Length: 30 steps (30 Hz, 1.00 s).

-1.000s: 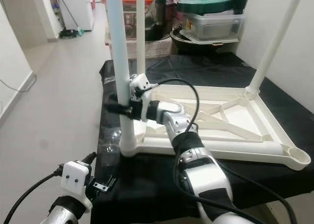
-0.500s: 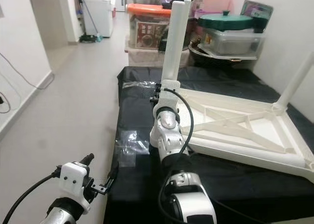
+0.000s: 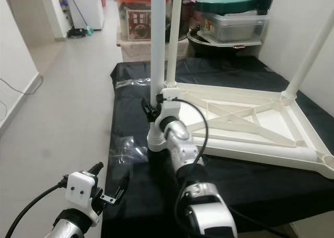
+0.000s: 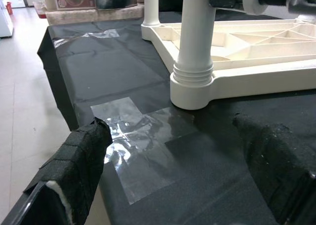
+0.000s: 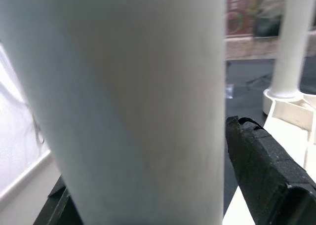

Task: Building children table

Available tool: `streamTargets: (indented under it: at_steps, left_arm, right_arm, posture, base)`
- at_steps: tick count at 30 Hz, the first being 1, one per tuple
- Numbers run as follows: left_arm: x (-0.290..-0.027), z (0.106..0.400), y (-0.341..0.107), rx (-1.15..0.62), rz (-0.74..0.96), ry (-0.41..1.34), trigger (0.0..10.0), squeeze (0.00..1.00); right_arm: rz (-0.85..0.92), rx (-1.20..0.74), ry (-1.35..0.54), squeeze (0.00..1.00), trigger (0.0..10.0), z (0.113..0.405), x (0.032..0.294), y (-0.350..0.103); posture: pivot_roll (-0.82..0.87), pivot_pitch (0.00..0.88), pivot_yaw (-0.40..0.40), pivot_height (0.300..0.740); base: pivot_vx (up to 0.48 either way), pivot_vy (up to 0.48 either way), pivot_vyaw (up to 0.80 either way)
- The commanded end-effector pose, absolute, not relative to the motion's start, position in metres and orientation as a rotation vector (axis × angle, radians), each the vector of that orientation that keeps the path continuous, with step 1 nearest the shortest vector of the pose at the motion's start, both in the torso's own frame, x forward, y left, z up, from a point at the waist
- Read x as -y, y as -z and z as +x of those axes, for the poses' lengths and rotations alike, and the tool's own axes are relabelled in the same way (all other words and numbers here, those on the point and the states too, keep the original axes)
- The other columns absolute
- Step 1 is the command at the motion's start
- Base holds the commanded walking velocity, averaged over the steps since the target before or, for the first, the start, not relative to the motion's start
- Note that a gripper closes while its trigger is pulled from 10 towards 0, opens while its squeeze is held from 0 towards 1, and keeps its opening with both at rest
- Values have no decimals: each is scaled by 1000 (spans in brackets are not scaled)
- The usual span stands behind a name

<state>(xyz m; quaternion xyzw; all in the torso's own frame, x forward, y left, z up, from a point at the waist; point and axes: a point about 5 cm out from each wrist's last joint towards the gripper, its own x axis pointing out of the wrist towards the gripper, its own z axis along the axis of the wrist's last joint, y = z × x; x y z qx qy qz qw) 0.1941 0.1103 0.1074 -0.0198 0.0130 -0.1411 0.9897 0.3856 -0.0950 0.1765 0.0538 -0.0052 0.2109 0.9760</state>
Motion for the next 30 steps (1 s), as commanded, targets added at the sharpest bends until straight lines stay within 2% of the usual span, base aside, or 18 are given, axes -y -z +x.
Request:
streamTargets:
  at_steps: [1,2,6,8,9,13,20,21,22,23,28,29,30]
  left_arm:
    - [-111,194,-105,-40,-40,281,10000,0]
    - [-111,194,-105,-40,-40,281,10000,0]
    - [-111,195,-105,-40,-37,280,10000,0]
    - [-111,195,-105,-39,-36,280,10000,0]
    - [-111,195,-105,-39,-36,280,10000,0]
    - [-111,195,-105,-39,-34,277,10000,0]
    - [-111,194,-105,-41,-34,278,10000,0]
    - [-111,194,-105,-41,-34,279,10000,0]
    - [-111,194,-105,-41,-35,279,10000,0]
    - [-110,194,-105,-41,-35,279,10000,0]
    - [-110,194,-105,-41,-36,278,10000,0]
    - [-110,194,-105,-42,-37,278,10000,0]
    - [-110,194,-105,-42,-37,278,10000,0]
  right_arm:
    - [137,-9,-664,0,10000,388,100,-188]
    - [137,-9,-664,0,10000,388,100,-188]
    - [50,-74,-1072,0,10000,378,97,-192]
    - [-4,-81,-1210,0,10000,372,94,-192]
    - [-4,-81,-1210,0,10000,372,94,-192]
    - [9,-120,-1513,0,10000,359,81,-196]
    - [40,-140,-1643,0,10000,355,70,-200]
    - [35,-143,-1661,0,4549,354,68,-199]
    - [31,-145,-1670,0,4549,354,67,-199]
    - [28,-153,-1651,0,0,355,67,-196]
    - [32,-141,-1499,0,0,361,67,-188]
    - [55,-87,-1356,0,0,367,67,-187]
    - [55,-87,-1356,0,0,367,67,-187]
  posture:
    - [23,0,-9,740]
    - [23,0,-9,740]
    - [30,0,-11,740]
    - [30,0,-11,740]
    - [30,0,-11,740]
    - [39,0,-16,740]
    - [43,0,-17,740]
    - [43,0,-17,740]
    - [43,0,-19,740]
    - [43,0,-19,740]
    - [43,0,-19,740]
    - [43,0,-19,740]
    - [43,0,-19,740]
  base:
    - [0,0,0]
    - [0,0,0]
    - [0,0,0]
    - [0,0,0]
    - [0,0,0]
    - [0,0,0]
    - [0,0,0]
    - [0,0,0]
    - [0,0,0]
    - [0,0,0]
    - [0,0,0]
    - [0,0,0]
    - [0,0,0]
